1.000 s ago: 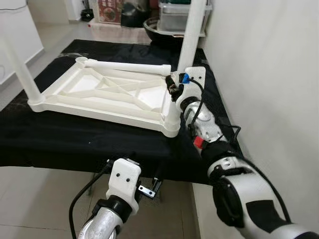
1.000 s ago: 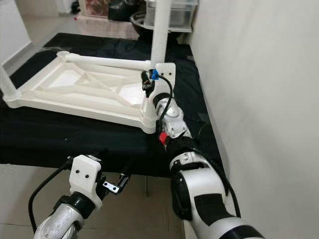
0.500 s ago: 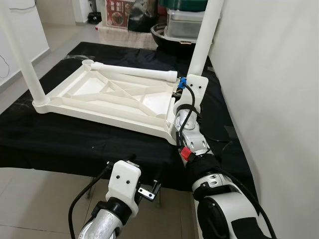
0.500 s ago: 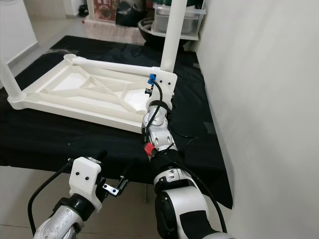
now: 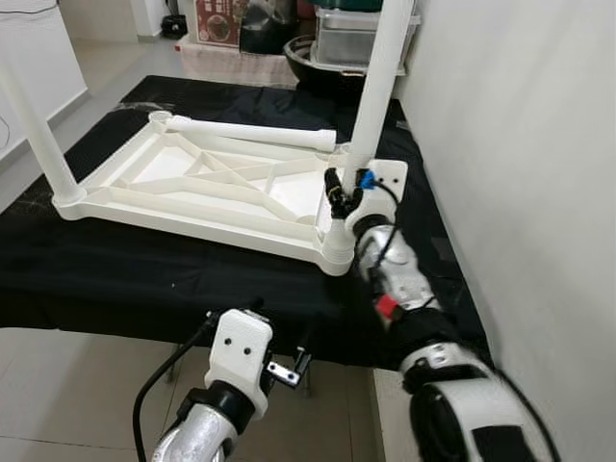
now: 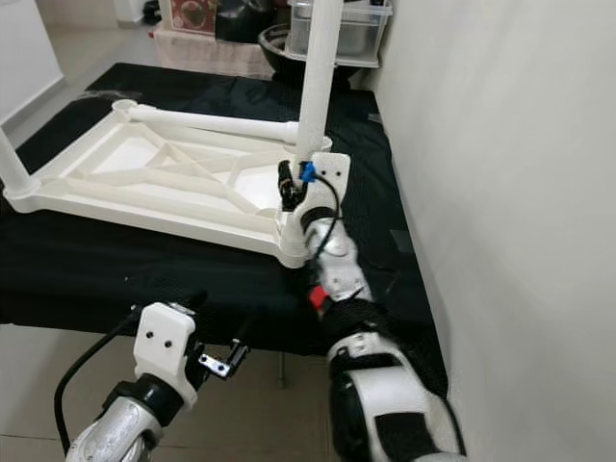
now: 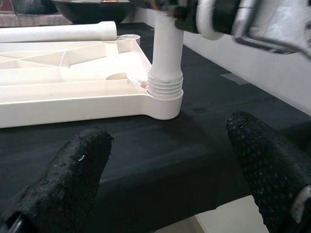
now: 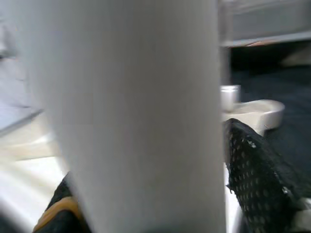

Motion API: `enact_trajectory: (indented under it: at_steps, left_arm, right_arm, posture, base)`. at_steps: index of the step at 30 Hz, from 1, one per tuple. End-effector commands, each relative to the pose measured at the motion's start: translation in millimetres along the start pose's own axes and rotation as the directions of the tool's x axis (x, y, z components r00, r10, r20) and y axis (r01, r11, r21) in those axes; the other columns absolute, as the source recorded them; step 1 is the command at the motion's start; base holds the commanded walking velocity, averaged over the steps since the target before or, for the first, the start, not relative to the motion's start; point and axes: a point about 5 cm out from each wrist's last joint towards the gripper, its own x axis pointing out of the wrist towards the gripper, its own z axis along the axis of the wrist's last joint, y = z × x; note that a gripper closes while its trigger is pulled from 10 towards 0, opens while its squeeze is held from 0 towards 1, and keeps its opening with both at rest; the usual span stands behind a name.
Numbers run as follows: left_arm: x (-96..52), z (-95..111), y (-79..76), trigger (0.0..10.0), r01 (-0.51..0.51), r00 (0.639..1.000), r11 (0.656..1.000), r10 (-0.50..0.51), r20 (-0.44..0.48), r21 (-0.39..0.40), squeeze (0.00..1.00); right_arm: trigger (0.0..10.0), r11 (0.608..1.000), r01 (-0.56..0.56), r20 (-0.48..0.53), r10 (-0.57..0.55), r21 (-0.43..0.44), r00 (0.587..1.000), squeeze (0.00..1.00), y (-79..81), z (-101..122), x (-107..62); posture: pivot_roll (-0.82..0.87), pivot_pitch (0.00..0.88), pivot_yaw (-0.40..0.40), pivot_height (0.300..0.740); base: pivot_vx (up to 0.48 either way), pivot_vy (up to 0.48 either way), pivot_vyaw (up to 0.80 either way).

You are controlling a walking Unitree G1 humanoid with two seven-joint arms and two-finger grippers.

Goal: Building children table

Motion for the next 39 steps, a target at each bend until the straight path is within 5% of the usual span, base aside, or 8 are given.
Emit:
enact_trajectory:
  at_steps: [1,14,15,16,17,27,33,39]
  left_arm:
    - [-0.1,-2.5,-0.3,10.0,0.000,1.000,1.000,0.000,-0.008,0.006,0.00]
    - [-0.8,-4.2,-0.6,10.0,0.003,1.000,1.000,-0.003,-0.016,0.014,0.00]
    - [-1.2,-4.4,-0.7,10.0,0.003,1.000,1.000,-0.002,-0.017,0.015,0.00]
    - [-1.2,-4.4,-0.7,10.0,0.003,1.000,1.000,-0.002,-0.017,0.015,0.00]
    - [-1.4,-4.6,-0.9,10.0,0.003,1.000,1.000,-0.003,-0.018,0.015,0.00]
    - [-1.4,-5.8,-2.5,10.0,0.009,1.000,1.000,-0.008,-0.019,0.010,0.00]
    - [-0.3,-6.8,-3.3,10.0,0.017,1.000,1.000,-0.017,-0.021,0.011,0.00]
    - [0.5,-6.5,-2.9,10.0,0.017,1.000,1.000,-0.017,-0.020,0.013,0.00]
  right_arm:
    - [10.0,0.987,-0.146,-0.026,0.148,0.074,0.989,0.00,0.4,0.0,-0.5]
    - [10.0,0.759,-0.650,-0.238,0.640,0.047,0.730,0.00,26.8,-2.8,-1.4]
    - [3.5,0.751,-0.659,-0.246,0.645,0.032,0.723,0.00,29.6,-2.1,0.3]
    - [3.5,0.751,-0.659,-0.246,0.645,0.032,0.723,0.00,29.6,-2.1,0.3]
    - [0.0,0.791,-0.612,-0.224,0.595,-0.006,0.772,0.00,32.8,0.9,6.5]
    - [0.0,0.992,0.067,-0.152,-0.083,-0.107,0.985,0.00,-10.8,-3.3,10.0]
    - [0.0,0.799,0.570,-0.130,-0.596,-0.189,0.792,0.00,-47.8,-18.3,-18.0]
    - [0.0,0.744,0.650,-0.072,-0.665,-0.153,0.744,0.00,-37.0,-16.7,-19.1]
  posture:
    - [0.10,0.096,-0.089,0.740]
    - [0.14,0.088,-0.101,0.740]
    - [0.14,0.086,-0.102,0.740]
    - [0.14,0.086,-0.102,0.740]
    - [0.14,0.086,-0.102,0.740]
    - [0.12,0.072,-0.095,0.740]
    - [0.11,0.074,-0.091,0.740]
    - [0.11,0.077,-0.090,0.740]
  base:
    - [0.000,0.000,0.00]
    - [0.000,0.000,0.00]
    - [0.000,0.000,0.00]
    - [0.000,0.000,0.00]
    - [0.000,0.000,0.00]
    - [0.000,0.000,0.00]
    - [0.000,0.000,0.00]
    - [0.000,0.000,0.00]
